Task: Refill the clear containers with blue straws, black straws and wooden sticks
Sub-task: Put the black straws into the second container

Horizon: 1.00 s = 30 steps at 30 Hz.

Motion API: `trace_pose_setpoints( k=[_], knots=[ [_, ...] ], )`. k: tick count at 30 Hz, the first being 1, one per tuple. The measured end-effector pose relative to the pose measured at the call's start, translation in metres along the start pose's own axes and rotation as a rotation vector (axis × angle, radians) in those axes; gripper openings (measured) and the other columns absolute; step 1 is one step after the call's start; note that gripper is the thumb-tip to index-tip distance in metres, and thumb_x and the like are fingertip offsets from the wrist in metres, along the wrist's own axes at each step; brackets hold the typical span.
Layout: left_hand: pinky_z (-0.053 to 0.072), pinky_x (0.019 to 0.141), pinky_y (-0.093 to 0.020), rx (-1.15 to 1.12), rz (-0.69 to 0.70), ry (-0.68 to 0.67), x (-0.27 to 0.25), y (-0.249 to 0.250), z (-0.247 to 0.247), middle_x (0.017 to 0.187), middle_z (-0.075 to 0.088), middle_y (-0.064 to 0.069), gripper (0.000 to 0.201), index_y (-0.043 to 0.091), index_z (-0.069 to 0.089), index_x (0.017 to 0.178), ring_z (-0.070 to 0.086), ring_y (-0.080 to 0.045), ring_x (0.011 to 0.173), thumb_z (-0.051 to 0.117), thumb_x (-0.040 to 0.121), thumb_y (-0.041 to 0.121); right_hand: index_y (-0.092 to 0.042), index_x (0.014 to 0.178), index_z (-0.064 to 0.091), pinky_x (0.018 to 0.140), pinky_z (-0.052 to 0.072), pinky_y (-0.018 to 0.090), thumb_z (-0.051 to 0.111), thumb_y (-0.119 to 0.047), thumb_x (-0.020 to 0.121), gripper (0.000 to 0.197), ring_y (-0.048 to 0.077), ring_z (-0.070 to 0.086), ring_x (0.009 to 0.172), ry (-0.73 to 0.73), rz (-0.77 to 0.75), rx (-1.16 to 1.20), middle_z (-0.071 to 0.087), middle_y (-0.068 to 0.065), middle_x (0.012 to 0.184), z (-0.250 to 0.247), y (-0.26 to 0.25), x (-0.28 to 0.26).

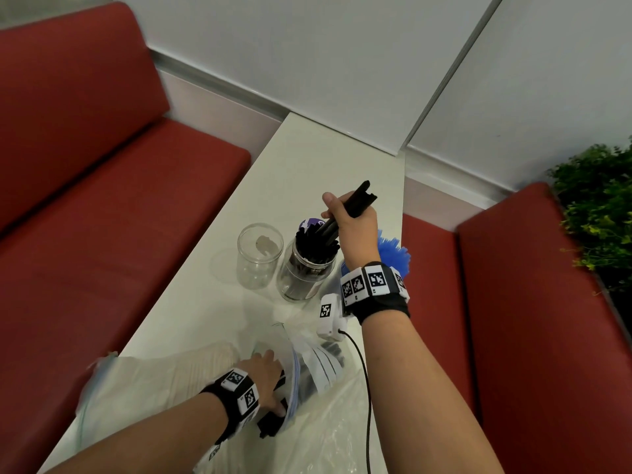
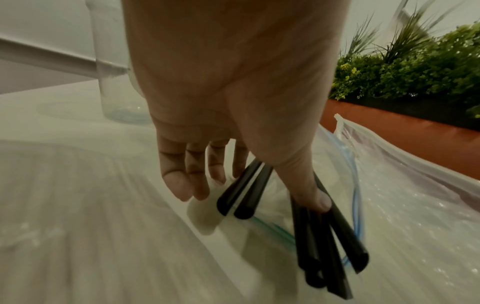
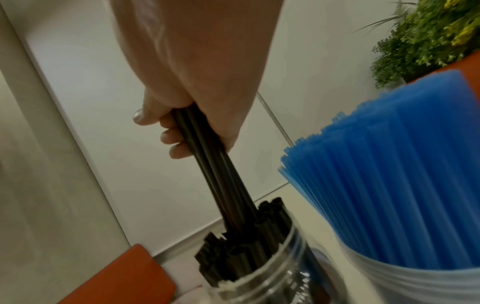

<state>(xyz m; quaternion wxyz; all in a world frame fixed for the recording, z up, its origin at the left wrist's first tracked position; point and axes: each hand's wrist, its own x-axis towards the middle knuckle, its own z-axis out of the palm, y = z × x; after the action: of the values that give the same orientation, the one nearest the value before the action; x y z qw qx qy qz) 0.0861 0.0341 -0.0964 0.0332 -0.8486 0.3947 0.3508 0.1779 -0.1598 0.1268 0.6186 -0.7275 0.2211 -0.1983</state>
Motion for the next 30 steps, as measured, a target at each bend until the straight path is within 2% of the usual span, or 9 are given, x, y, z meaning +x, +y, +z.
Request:
trace_pose_setpoints(
  k=[3, 5, 7, 11, 15, 22, 24, 27, 30],
  knots=[
    [0.049, 0.094, -0.046, 0.036, -0.013, 0.047, -0.005, 0.002, 0.004, 0.136, 0.037, -0.009, 0.07, 0.01, 0.045, 0.134, 0.048, -0.032, 0.117, 0.066, 0.081, 0.05, -0.016, 0.081, 0.064, 0.083, 0.055, 0.04, 0.079, -0.036, 0.088, 0.026, 0.02, 0.07, 0.077, -0.03, 0.026, -0.016, 0.072, 0.0, 0.074, 0.003, 0.003, -0.004],
    [0.048, 0.095, -0.047, 0.114, -0.021, 0.072, -0.008, 0.003, 0.006, 0.141, 0.033, -0.015, 0.056, 0.006, 0.037, 0.14, 0.048, -0.035, 0.117, 0.054, 0.092, 0.028, -0.019, 0.077, 0.064, 0.073, 0.055, 0.03, 0.078, -0.038, 0.087, 0.026, 0.014, 0.068, 0.071, 0.01, -0.007, -0.014, 0.071, -0.003, 0.07, 0.001, -0.001, -0.001],
    [0.048, 0.095, -0.046, 0.175, -0.019, 0.06, -0.009, 0.004, 0.006, 0.144, 0.03, -0.019, 0.05, 0.002, 0.034, 0.141, 0.05, -0.036, 0.115, 0.045, 0.096, 0.02, -0.022, 0.075, 0.064, 0.067, 0.053, 0.024, 0.078, -0.043, 0.086, 0.027, 0.01, 0.066, 0.067, 0.071, -0.051, 0.004, 0.07, -0.004, 0.067, -0.001, -0.004, 0.004],
    [0.046, 0.095, -0.047, 0.207, 0.002, 0.033, -0.014, 0.007, -0.002, 0.138, 0.039, -0.019, 0.042, 0.0, 0.04, 0.137, 0.054, -0.037, 0.112, 0.039, 0.101, 0.023, -0.017, 0.075, 0.065, 0.067, 0.048, 0.025, 0.079, -0.039, 0.087, 0.029, 0.005, 0.064, 0.061, 0.002, 0.068, -0.093, 0.07, -0.005, 0.067, 0.003, 0.014, 0.005],
    [0.048, 0.095, -0.042, 0.081, -0.005, 0.032, -0.021, 0.007, -0.012, 0.129, 0.051, -0.013, 0.036, 0.004, 0.046, 0.13, 0.058, -0.032, 0.113, 0.041, 0.101, 0.024, -0.009, 0.088, 0.071, 0.07, 0.048, 0.023, 0.08, -0.033, 0.087, 0.026, -0.003, 0.065, 0.063, -0.049, 0.18, -0.092, 0.072, -0.002, 0.075, 0.007, 0.037, -0.006],
    [0.042, 0.102, -0.034, -0.075, -0.01, -0.008, -0.019, 0.003, -0.019, 0.136, 0.054, -0.014, 0.036, 0.004, 0.044, 0.136, 0.056, -0.03, 0.122, 0.037, 0.104, 0.019, -0.024, 0.089, 0.064, 0.075, 0.057, 0.034, 0.074, -0.021, 0.09, 0.01, 0.016, 0.07, 0.076, 0.037, -0.149, 0.067, 0.069, -0.004, 0.077, 0.007, 0.001, 0.003],
    [0.042, 0.095, -0.029, -0.105, -0.024, -0.033, -0.018, 0.003, -0.027, 0.133, 0.057, -0.013, 0.035, 0.004, 0.05, 0.131, 0.057, -0.028, 0.119, 0.037, 0.104, 0.021, -0.031, 0.09, 0.065, 0.075, 0.057, 0.037, 0.069, -0.024, 0.094, 0.009, 0.016, 0.07, 0.075, 0.056, -0.187, 0.066, 0.069, -0.003, 0.075, 0.01, 0.001, 0.0],
    [0.041, 0.084, -0.026, -0.152, -0.046, -0.076, -0.019, 0.001, -0.037, 0.124, 0.063, -0.01, 0.034, 0.008, 0.061, 0.121, 0.061, -0.026, 0.112, 0.041, 0.102, 0.025, -0.02, 0.096, 0.067, 0.082, 0.055, 0.037, 0.062, -0.017, 0.099, 0.006, 0.017, 0.067, 0.081, -0.009, -0.09, -0.081, 0.072, 0.007, 0.082, 0.014, 0.019, -0.011],
    [0.042, 0.082, -0.027, -0.177, -0.07, -0.093, -0.023, -0.005, -0.045, 0.12, 0.065, -0.008, 0.032, 0.011, 0.065, 0.117, 0.062, -0.026, 0.108, 0.045, 0.099, 0.027, -0.014, 0.112, 0.071, 0.095, 0.051, 0.032, 0.055, -0.013, 0.102, 0.019, 0.01, 0.063, 0.1, -0.024, -0.126, -0.315, 0.073, -0.001, 0.107, 0.011, 0.04, -0.021]
  ],
)
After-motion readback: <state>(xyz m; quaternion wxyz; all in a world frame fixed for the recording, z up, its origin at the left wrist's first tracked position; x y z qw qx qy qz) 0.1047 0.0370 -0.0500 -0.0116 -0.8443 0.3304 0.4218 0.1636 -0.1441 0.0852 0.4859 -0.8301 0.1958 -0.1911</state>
